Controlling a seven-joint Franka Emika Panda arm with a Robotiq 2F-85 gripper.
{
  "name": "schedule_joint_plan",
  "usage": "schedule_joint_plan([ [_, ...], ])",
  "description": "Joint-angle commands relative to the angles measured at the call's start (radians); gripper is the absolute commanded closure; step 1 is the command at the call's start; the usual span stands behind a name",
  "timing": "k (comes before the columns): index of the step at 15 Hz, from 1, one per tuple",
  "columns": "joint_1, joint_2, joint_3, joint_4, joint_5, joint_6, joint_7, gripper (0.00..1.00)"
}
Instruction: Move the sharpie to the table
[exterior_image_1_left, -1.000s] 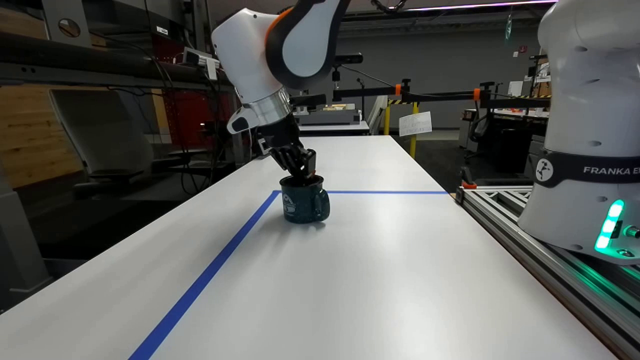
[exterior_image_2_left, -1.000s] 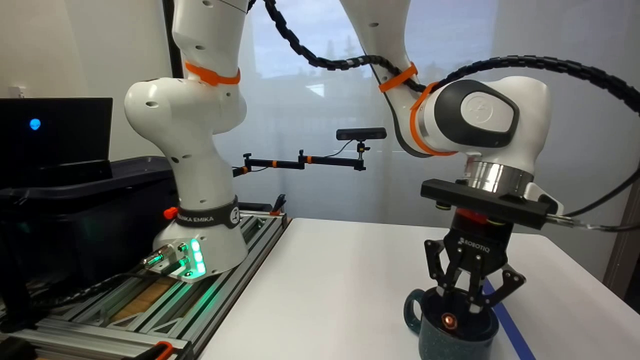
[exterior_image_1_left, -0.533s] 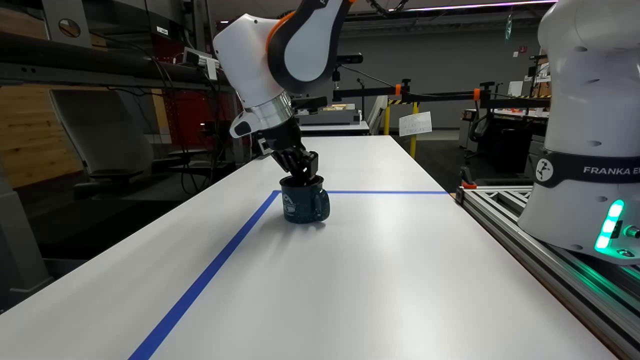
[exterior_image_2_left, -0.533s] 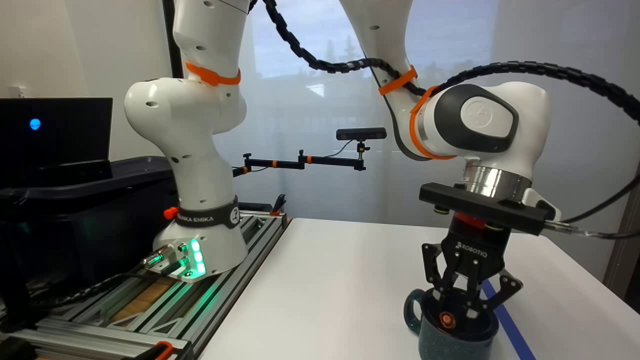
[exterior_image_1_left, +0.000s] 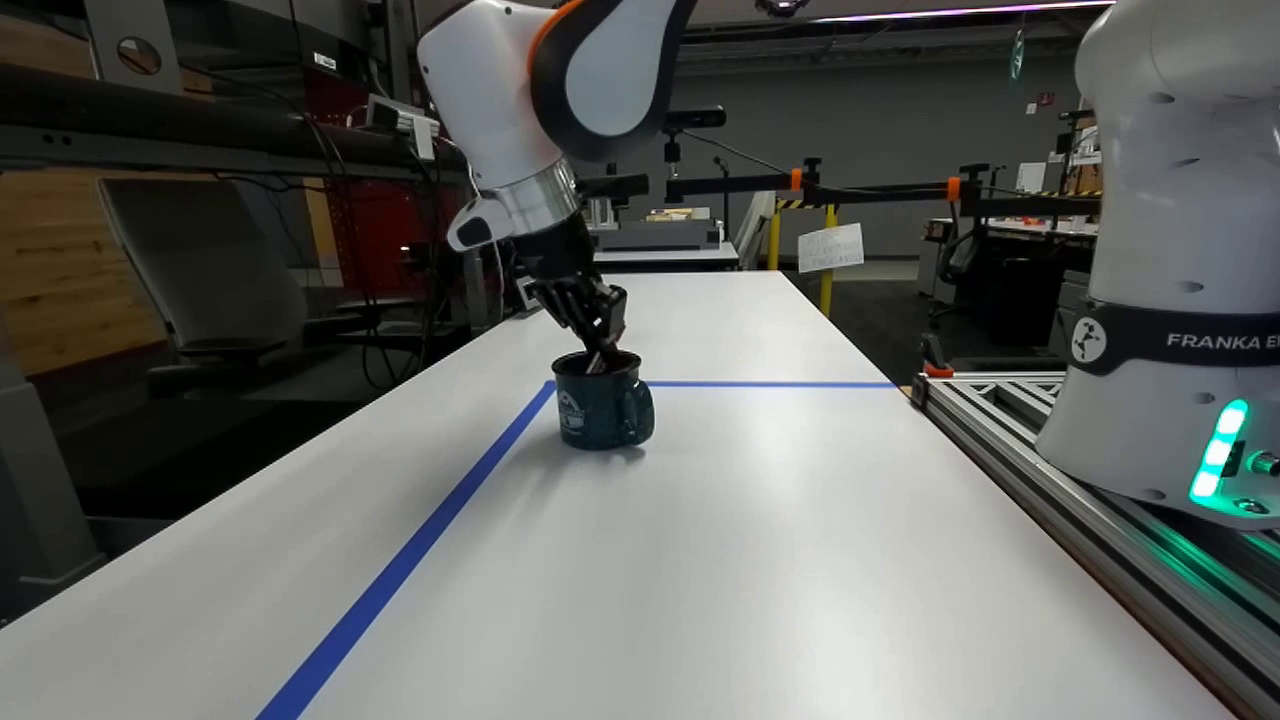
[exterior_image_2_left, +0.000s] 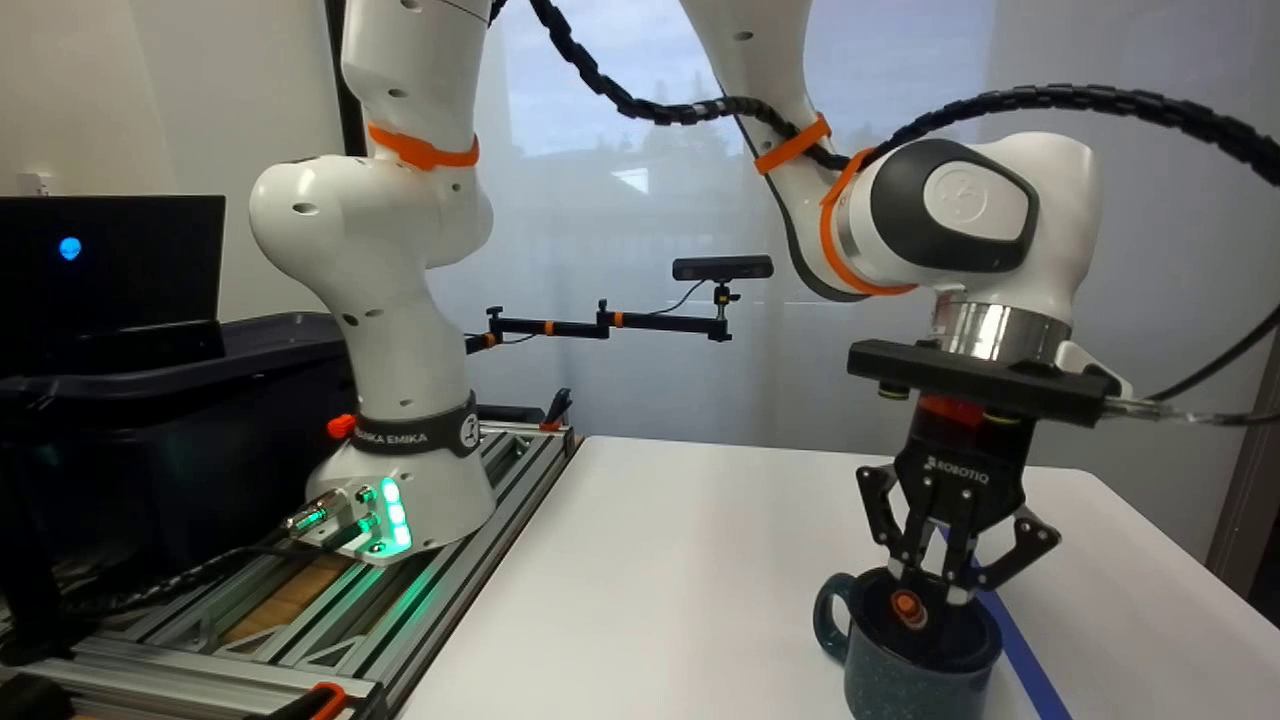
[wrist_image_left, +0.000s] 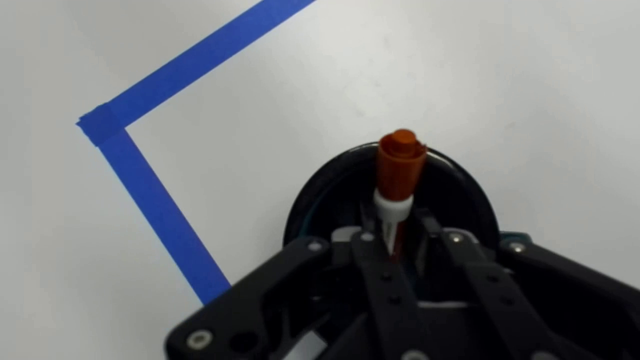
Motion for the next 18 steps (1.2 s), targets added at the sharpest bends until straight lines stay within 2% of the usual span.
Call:
schedule_joint_plan([
  [1,0.009,-0.18,0.003,-0.079,-0.018,-0.044,-0.031,0.95],
  [5,0.025,-0.313,0.023,-0.13,0.012,-0.061,-0.07,0.95],
  [9,0.093,-0.367,0.082,-0.168,0.001,-0.056,0.0,0.95],
  [14,0.167,-0.302,0.147,-0.151,-0.013,-0.012,0.112,0.95],
  [18,0.176,-0.192,0.147,-0.13,-0.053,0.042,0.229,0.95],
])
